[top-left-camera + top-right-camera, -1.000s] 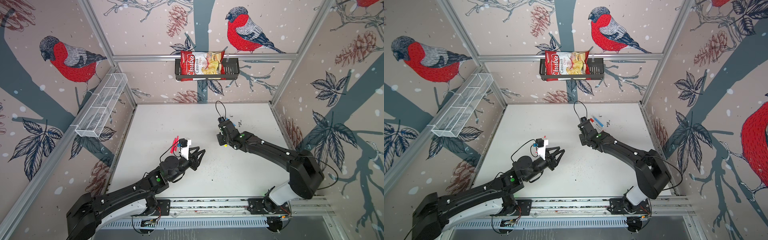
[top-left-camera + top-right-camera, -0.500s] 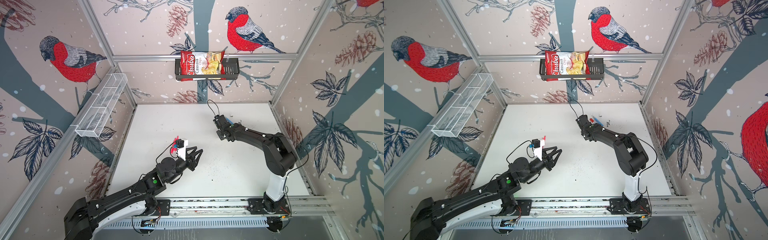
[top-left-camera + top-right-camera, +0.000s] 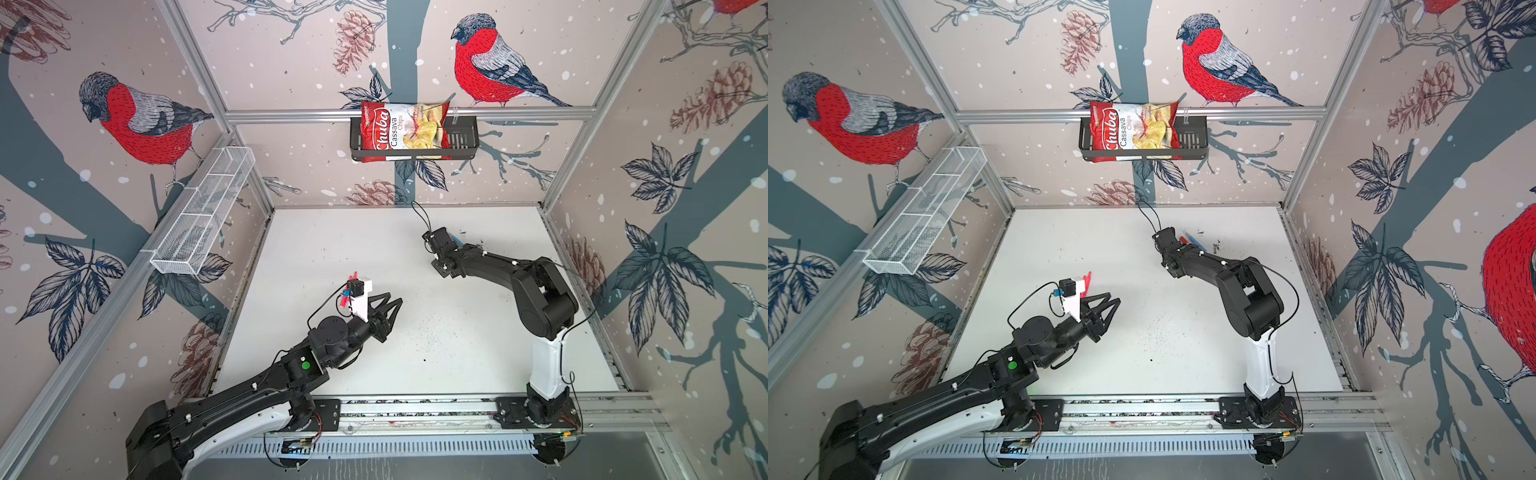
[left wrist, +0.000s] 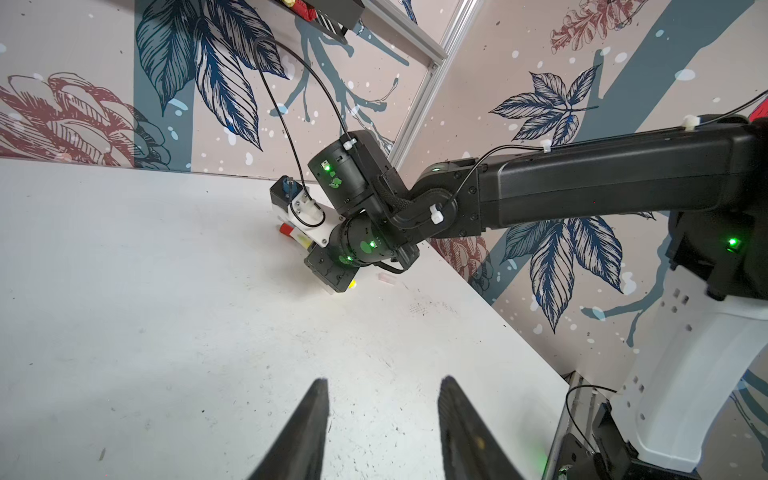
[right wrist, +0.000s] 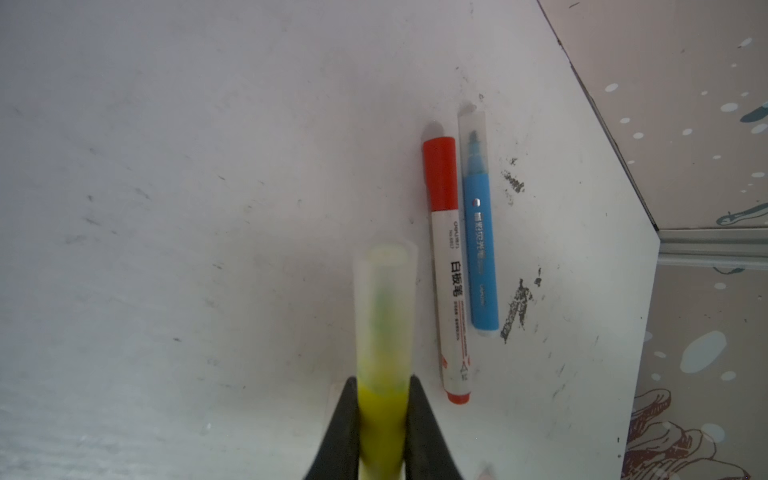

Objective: Insert the pens into the pen caps
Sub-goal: 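Carry the capped highlighter toward the blue pen while the left draws back, then lay the highlighter beside the red marker, open right gripper while left moves to pink highlighters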

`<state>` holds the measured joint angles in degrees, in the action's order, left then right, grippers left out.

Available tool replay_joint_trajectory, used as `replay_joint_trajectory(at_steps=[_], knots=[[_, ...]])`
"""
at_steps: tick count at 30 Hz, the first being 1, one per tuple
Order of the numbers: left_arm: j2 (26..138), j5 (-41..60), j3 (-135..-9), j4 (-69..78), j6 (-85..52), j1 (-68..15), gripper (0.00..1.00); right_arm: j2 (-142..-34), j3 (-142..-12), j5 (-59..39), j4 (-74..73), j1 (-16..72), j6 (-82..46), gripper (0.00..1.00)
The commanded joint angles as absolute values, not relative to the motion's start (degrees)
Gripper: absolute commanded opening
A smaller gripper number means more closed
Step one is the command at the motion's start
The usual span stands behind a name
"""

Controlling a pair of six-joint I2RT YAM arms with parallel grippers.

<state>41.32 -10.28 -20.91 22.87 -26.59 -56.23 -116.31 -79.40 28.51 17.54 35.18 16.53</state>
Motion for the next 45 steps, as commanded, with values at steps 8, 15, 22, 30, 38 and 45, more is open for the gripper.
replay_joint_trajectory(at_steps=[8,15,22,30,38,45], knots=[[39.13,-11.07,-19.95,22.05,-26.19,-56.16,0.44,-121.04,-84.05,30.42,18.18,35.25,19.51,0.08],[38.99,-11.16,-19.92,21.64,-26.27,-56.16,0.44,-123.08,-84.97,31.51,18.12,35.06,20.45,0.1],[39.18,-11.37,-20.19,21.72,-26.19,-56.21,0.44,-124.53,-87.22,33.52,18.89,34.21,22.03,0.13],[39.61,-11.27,-20.59,21.68,-25.97,-56.16,0.44,-124.92,-89.48,35.98,19.85,34.19,22.09,0.28],[39.31,-11.29,-20.57,21.31,-25.94,-56.19,0.44,-123.04,-87.63,35.47,19.97,34.81,19.43,0.31],[39.35,-11.42,-20.57,21.42,-25.99,-56.17,0.44,-119.43,-86.25,28.42,21.17,34.8,14.75,0.31]])
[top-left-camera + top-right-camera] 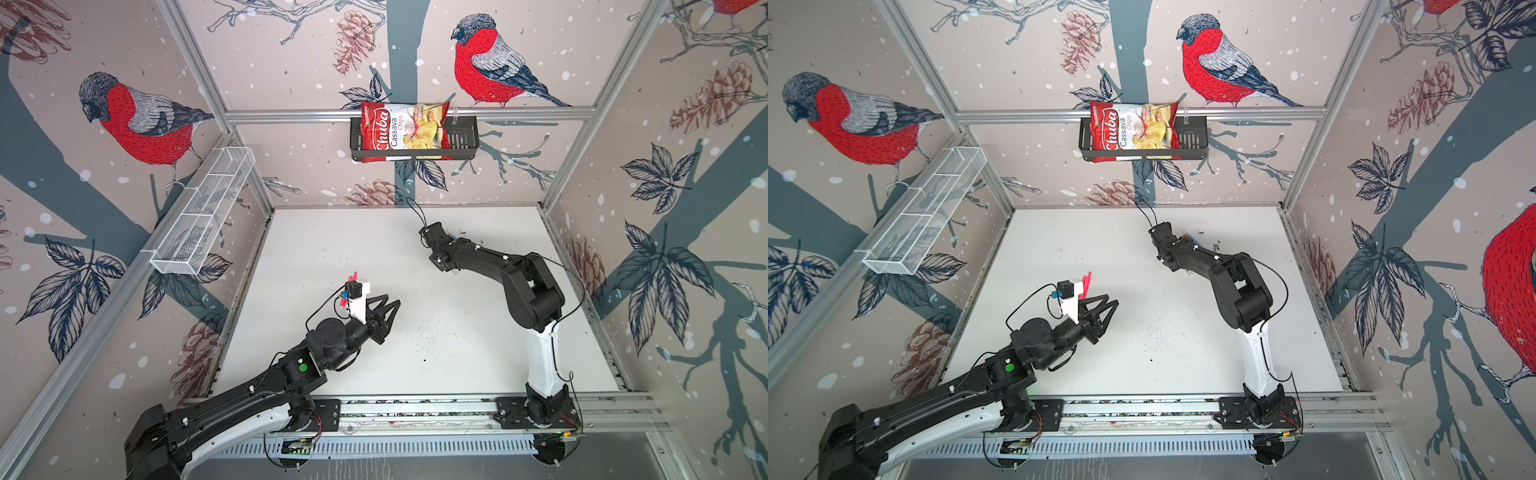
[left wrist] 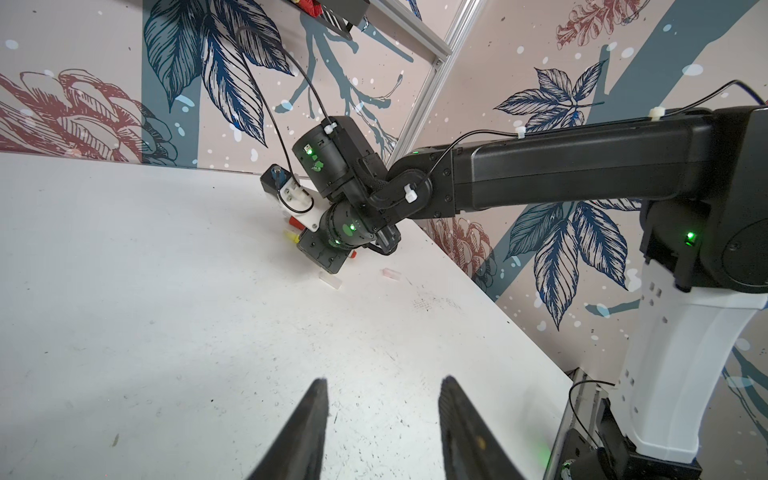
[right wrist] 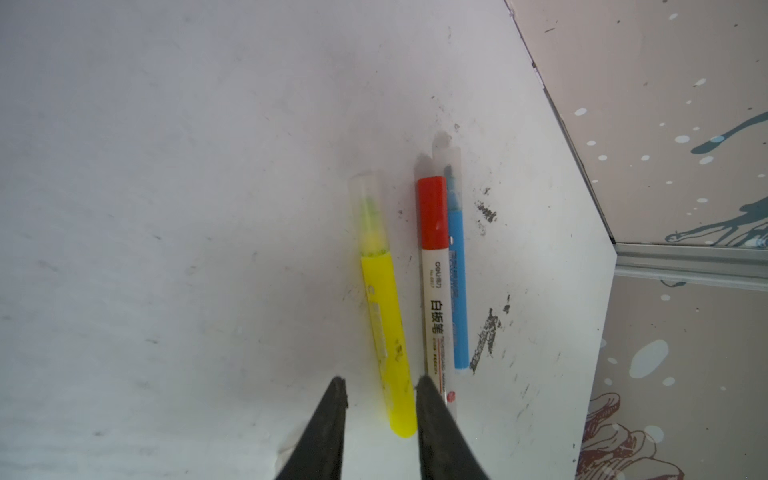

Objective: Insert the pens into the pen caps
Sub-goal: 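Lay the highlighter beside the red marker, open right gripper while left moves to pink highlighters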

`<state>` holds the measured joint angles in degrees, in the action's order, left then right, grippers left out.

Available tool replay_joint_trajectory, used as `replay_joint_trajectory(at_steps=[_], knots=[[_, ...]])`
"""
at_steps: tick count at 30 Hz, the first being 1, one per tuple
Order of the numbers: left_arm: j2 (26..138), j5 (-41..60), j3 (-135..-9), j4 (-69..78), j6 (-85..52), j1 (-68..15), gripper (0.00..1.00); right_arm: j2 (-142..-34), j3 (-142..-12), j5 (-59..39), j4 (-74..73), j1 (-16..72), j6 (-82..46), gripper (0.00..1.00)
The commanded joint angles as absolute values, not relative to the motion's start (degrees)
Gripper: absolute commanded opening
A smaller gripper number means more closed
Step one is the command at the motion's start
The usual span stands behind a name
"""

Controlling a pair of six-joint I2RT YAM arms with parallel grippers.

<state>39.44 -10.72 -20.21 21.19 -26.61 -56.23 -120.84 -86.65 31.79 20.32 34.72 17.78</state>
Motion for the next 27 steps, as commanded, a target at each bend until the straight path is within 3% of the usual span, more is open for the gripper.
replay_joint_trajectory(at_steps=[1,19,27], knots=[[39.34,-11.43,-20.57,21.3,-25.99,-56.17,0.44,-118.9,-86.05,27.76,21.35,34.81,13.99,0.31],[46.54,-16.4,-26.52,11.25,-27.53,-56.16,0.46,-109.18,-82.56,17.42,22.8,34.55,6.73,0.35],[52.46,-16.66,-29.94,6.06,-30.69,-53.34,0.54,-103.41,-79.06,11.41,21.73,34.11,3.67,0.38]])
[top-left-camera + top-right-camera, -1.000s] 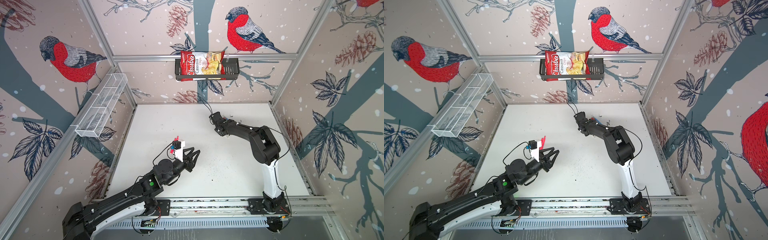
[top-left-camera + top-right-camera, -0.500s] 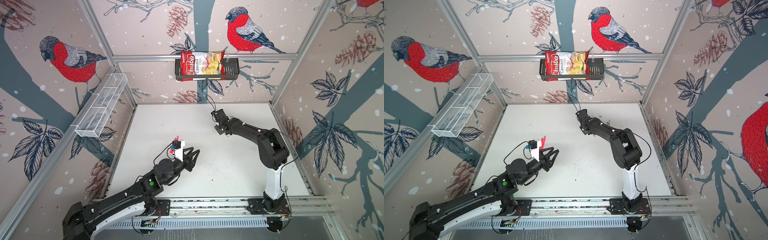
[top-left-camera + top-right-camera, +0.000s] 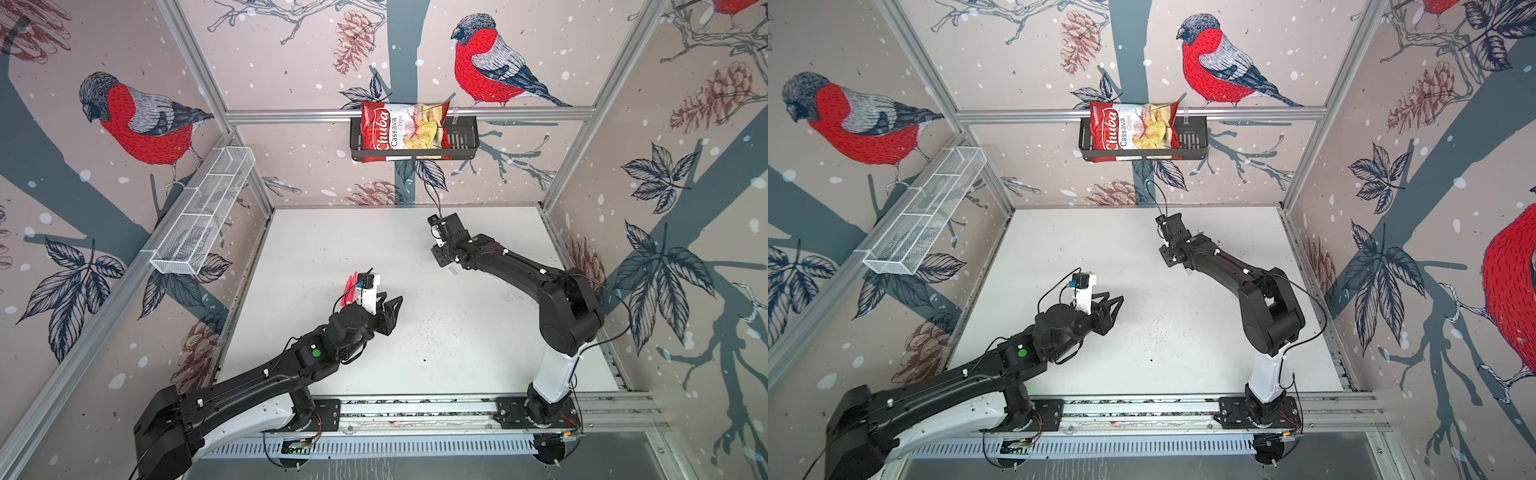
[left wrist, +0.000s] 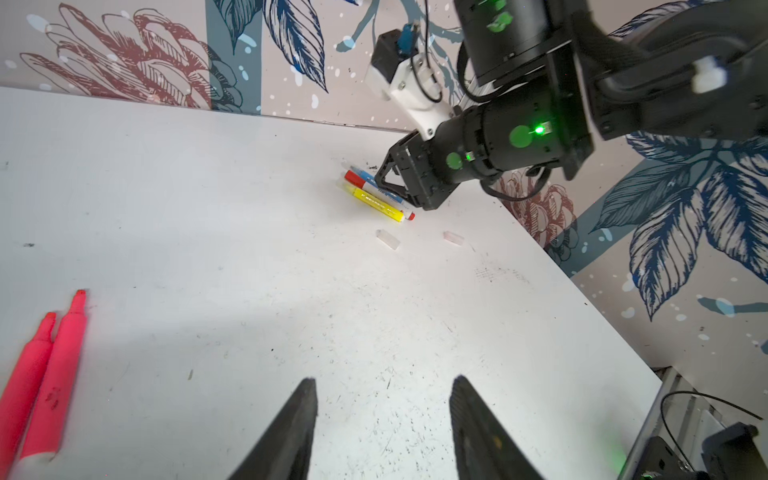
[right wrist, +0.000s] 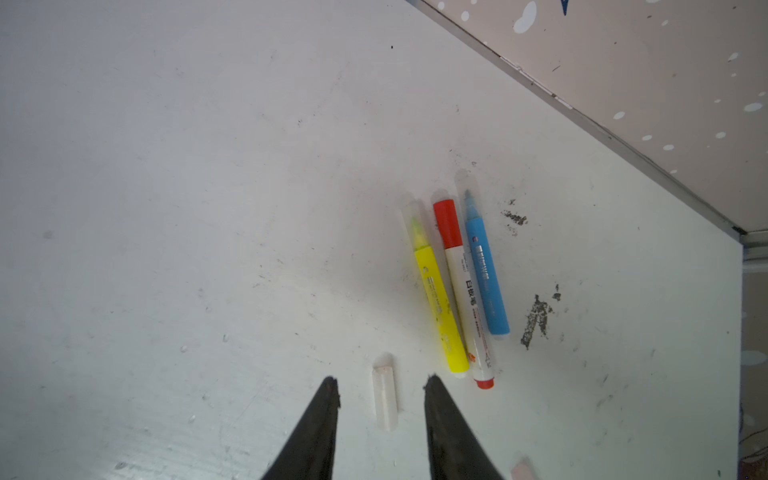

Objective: Insert the pens into the pen caps
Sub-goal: 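Lay the highlighter beside the red marker, open right gripper while left moves to pink highlighters, then lower the left gripper and grasp one pink highlighter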

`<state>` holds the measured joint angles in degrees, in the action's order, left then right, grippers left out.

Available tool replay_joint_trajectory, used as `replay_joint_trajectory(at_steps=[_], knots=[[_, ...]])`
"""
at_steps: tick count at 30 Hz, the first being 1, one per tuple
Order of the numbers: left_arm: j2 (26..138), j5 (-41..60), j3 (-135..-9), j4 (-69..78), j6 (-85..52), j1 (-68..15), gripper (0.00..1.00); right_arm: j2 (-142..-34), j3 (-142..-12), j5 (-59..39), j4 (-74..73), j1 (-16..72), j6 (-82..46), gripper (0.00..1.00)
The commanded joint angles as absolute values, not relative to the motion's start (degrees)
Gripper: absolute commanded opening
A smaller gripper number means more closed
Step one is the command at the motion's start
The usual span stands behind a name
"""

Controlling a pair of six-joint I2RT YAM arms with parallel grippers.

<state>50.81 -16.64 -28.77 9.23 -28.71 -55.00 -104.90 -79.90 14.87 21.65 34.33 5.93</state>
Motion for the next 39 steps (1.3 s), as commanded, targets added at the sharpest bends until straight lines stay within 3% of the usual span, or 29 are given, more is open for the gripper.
replay_joint_trajectory(at_steps=[1,4,19,30,39], knots=[[53.94,-13.99,-30.42,5.12,-31.56,-51.02,0.53,-102.58,-78.57,10.58,21.54,34.15,3.28,0.38],[57.97,-8.31,-31.74,2.75,-33.39,-45.48,0.52,-100.32,-77.58,8.71,21.01,34.02,2.14,0.4],[61.99,-7.57,-30.83,1.67,-33.91,-32.31,0.53,-82.95,-65.12,-7.97,10.58,32.04,-2.13,0.49],[68.92,-7.59,-31.35,2.09,-31.21,-25.31,0.51,-79.11,-61.12,-9.75,8.91,31.73,-4.28,0.52],[76.7,-9.28,-34.93,1.26,-29.69,-24.32,0.49,-75.87,-57.48,-10.83,7.23,31.38,-6.19,0.56]])
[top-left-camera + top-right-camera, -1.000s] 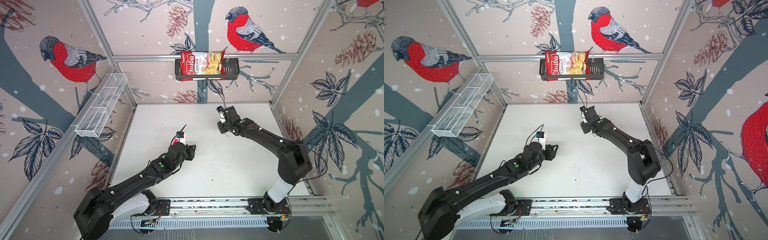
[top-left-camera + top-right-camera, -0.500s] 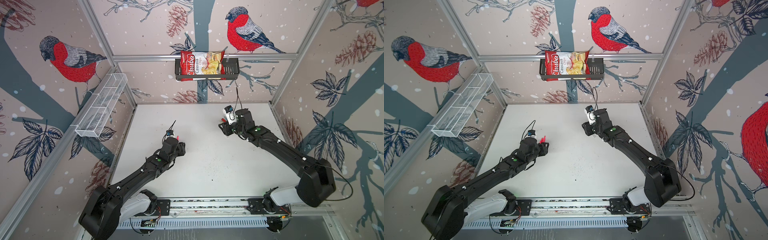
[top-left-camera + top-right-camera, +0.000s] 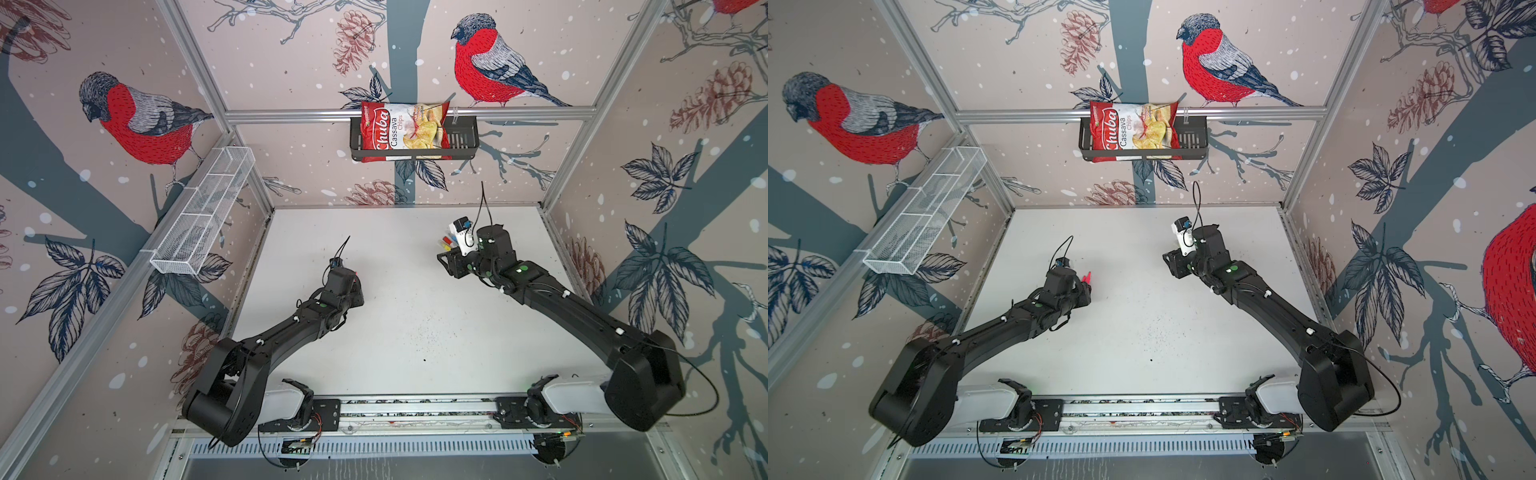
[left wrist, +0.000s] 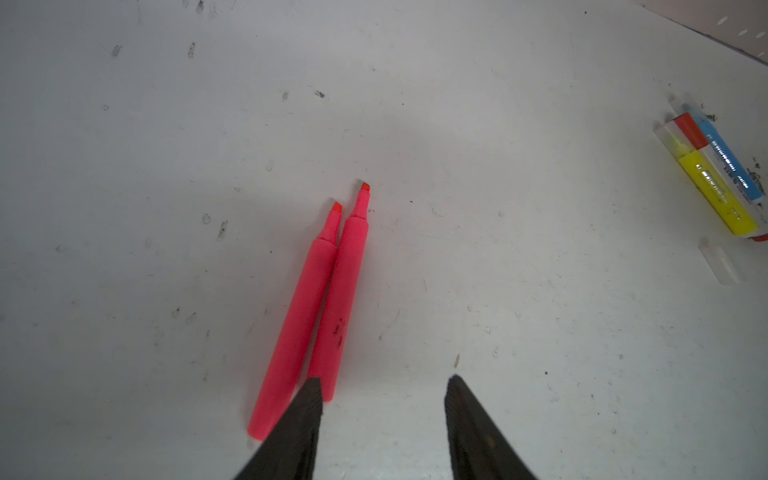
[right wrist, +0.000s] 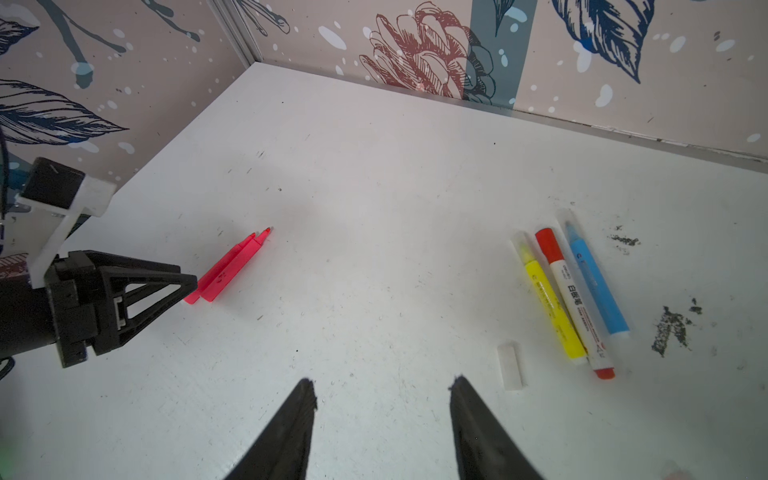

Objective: Insert the pens into the pen caps
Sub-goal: 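Lower the left gripper and grasp one pink highlighter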

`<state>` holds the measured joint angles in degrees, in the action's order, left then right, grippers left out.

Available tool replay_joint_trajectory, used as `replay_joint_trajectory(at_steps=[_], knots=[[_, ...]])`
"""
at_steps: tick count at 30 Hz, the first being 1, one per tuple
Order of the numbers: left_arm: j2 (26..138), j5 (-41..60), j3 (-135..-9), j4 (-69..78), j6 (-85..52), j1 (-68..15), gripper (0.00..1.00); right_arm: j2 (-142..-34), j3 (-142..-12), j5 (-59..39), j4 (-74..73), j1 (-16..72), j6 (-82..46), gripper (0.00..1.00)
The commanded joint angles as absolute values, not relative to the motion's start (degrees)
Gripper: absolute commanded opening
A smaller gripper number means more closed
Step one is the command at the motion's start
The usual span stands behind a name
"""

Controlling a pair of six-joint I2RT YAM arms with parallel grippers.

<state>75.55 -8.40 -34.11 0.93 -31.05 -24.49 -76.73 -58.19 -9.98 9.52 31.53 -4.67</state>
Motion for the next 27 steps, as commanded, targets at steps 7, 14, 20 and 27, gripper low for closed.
replay_joint_trajectory(at_steps=[7,14,20,27], knots=[[78.66,-9.41,-35.24,1.74,-29.29,-24.17,0.49,-74.67,-54.58,-9.32,6.99,28.72,-9.71,0.58],[80.31,-8.64,-36.08,1.59,-28.71,-23.99,0.48,-74.41,-52.65,-9.23,7.27,25.38,-12.36,0.57],[83.07,-7.77,-38.05,-0.87,-29.05,-23.99,0.47,-74.09,-51.18,-10.01,6.66,24.85,-13.0,0.57],[83.68,-8.66,-38.34,-0.88,-29.01,-23.99,0.46,-73.78,-49.92,-10.49,6.17,24.57,-12.98,0.57]])
